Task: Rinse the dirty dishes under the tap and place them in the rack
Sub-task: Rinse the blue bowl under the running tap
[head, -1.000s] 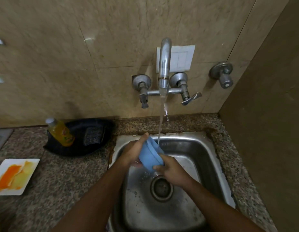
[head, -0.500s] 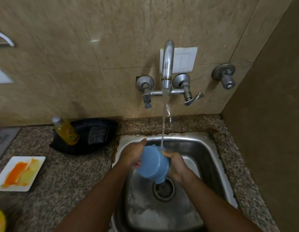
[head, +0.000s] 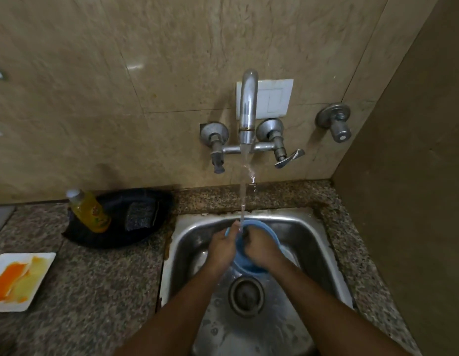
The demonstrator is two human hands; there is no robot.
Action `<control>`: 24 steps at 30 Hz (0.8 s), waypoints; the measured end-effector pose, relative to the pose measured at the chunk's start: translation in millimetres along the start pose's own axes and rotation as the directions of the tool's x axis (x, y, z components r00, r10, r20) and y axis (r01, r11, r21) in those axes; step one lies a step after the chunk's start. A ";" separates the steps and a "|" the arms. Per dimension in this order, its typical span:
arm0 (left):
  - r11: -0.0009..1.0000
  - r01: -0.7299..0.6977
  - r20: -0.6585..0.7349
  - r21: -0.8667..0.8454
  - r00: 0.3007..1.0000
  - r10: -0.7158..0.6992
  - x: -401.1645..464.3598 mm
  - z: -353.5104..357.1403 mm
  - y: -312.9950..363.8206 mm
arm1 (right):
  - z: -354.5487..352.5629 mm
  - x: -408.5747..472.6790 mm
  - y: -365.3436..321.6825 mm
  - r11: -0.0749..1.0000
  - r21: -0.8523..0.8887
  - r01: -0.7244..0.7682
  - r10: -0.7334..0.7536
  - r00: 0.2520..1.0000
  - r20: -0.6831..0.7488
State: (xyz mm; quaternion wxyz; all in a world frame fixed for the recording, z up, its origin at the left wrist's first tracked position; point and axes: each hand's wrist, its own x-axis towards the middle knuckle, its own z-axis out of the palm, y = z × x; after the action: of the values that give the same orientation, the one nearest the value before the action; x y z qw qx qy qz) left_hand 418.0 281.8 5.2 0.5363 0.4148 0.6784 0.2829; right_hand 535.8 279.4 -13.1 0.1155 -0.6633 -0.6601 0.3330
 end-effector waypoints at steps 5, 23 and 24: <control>0.995 -0.014 0.010 -0.094 1.000 0.015 3.8 -9.2 4.5 | 2.6 -11.6 -16.6 0.934 -0.223 0.279 -0.248 0.956 0.155; 0.982 -0.074 0.004 -0.172 0.997 0.076 8.2 -13.7 3.8 | 0.2 -38.0 -16.7 0.894 -0.349 0.281 -0.269 0.959 0.084; 0.982 -0.073 0.017 -0.177 0.997 0.077 8.8 -13.9 3.8 | -0.5 -39.3 -17.3 0.872 -0.365 0.326 -0.299 0.945 0.129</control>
State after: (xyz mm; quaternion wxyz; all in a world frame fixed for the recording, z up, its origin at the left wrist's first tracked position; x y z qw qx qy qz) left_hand 404.9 292.1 7.8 0.5679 0.3944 0.6282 0.3569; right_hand 525.9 243.8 8.9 0.0141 -0.5458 -0.8141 0.1978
